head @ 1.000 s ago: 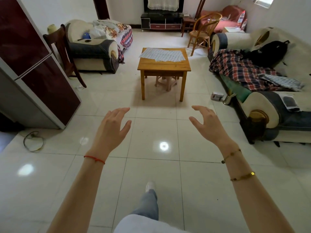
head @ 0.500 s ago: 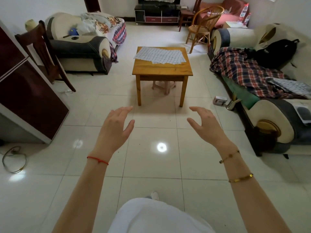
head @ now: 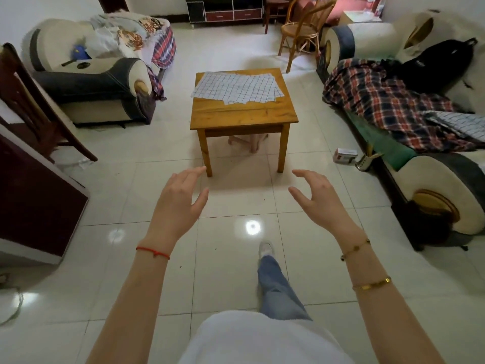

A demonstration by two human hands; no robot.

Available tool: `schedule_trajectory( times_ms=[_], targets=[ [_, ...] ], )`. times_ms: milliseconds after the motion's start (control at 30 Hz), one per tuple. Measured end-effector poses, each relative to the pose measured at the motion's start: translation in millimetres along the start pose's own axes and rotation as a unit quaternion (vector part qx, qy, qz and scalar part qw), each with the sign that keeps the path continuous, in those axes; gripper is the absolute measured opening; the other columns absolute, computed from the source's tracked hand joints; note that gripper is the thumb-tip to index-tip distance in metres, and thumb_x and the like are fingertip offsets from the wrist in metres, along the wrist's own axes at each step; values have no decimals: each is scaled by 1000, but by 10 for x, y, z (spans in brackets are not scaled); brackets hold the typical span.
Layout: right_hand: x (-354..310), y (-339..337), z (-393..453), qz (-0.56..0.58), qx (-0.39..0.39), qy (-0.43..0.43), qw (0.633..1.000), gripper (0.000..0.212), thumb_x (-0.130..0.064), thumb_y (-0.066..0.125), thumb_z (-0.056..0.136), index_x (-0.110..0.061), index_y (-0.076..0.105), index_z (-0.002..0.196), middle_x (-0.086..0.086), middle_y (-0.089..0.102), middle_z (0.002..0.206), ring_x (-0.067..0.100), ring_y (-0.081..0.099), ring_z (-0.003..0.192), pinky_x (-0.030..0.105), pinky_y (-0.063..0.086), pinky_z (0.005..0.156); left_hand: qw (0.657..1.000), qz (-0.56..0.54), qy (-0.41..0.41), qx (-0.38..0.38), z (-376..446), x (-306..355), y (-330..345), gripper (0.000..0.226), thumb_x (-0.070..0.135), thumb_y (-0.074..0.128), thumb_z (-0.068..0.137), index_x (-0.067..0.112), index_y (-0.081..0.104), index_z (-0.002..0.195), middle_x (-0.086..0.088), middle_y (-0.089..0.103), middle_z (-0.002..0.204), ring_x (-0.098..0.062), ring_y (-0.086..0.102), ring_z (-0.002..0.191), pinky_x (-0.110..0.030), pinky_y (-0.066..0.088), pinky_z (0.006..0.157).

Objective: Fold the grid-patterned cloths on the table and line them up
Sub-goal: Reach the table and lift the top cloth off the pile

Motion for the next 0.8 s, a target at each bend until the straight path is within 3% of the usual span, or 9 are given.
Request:
schedule_trajectory(
  times_ms=[467,800],
  targets=[
    [472,-214,2929,3,3,-48,999,45,-36,54,93,-20,47,134,-4,53,133,11,42,125,20,28,100,999,-8,-33,37,2734,-312,499,48,31,52,96,22,43,142,3,51,138,-11,43,129,-41,39,110],
    [612,12,4387,8,-19,-49,999,44,-31,55,93,-19,46,135,-2,52,133,12,42,126,21,29,100,998,-12,-65,17,3953,-768,834,48,31,50,97,22,40,143,2,50,140,-14,42,131,-44,37,111]
  ],
)
Point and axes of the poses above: each hand's wrist, its own z-axis towards the middle knuckle, its own y-axis out of the palm, x = y × z, the point moved 1 cm from there along z, towards the middle knuckle
